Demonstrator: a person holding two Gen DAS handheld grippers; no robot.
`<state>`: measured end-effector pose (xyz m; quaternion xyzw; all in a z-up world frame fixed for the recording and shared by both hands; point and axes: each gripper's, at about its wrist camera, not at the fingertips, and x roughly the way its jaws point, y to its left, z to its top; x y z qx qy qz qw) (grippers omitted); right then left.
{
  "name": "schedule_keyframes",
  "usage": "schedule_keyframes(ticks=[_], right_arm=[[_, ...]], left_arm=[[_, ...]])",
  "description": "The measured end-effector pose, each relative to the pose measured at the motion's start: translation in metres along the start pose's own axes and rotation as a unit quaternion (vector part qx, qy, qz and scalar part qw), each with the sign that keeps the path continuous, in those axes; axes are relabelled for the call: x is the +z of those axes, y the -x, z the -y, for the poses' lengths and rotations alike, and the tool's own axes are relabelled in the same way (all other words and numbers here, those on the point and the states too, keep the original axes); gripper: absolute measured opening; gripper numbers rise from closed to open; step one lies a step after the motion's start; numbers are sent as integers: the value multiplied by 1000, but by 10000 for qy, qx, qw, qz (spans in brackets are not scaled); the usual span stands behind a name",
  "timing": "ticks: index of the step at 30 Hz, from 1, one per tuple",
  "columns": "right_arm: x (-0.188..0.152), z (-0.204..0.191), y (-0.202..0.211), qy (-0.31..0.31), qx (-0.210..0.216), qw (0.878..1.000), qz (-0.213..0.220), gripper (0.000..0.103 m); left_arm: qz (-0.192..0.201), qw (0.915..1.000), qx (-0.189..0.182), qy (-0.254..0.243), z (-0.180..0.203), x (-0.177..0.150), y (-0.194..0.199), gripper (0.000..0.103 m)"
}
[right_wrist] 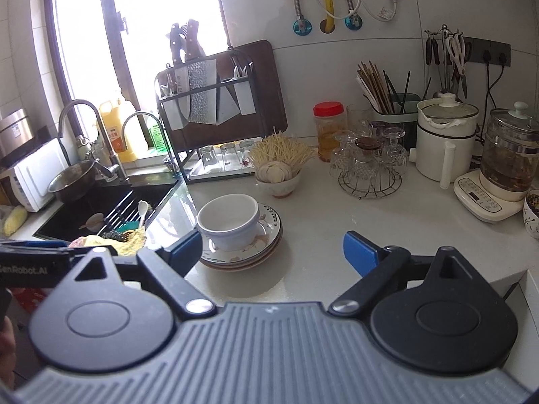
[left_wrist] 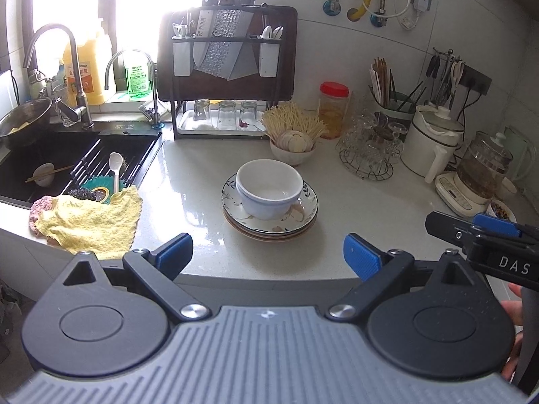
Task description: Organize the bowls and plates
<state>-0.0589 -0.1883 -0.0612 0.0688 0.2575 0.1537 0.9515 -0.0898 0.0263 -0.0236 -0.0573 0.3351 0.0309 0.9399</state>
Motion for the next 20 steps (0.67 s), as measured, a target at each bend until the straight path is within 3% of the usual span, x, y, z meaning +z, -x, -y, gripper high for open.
schedule_keyframes(ticks=[20], right_arm=[[-8, -3, 15, 97, 29, 9999, 19, 92]], left_arm=[[-60, 9999, -115, -31, 7, -8, 7, 98]])
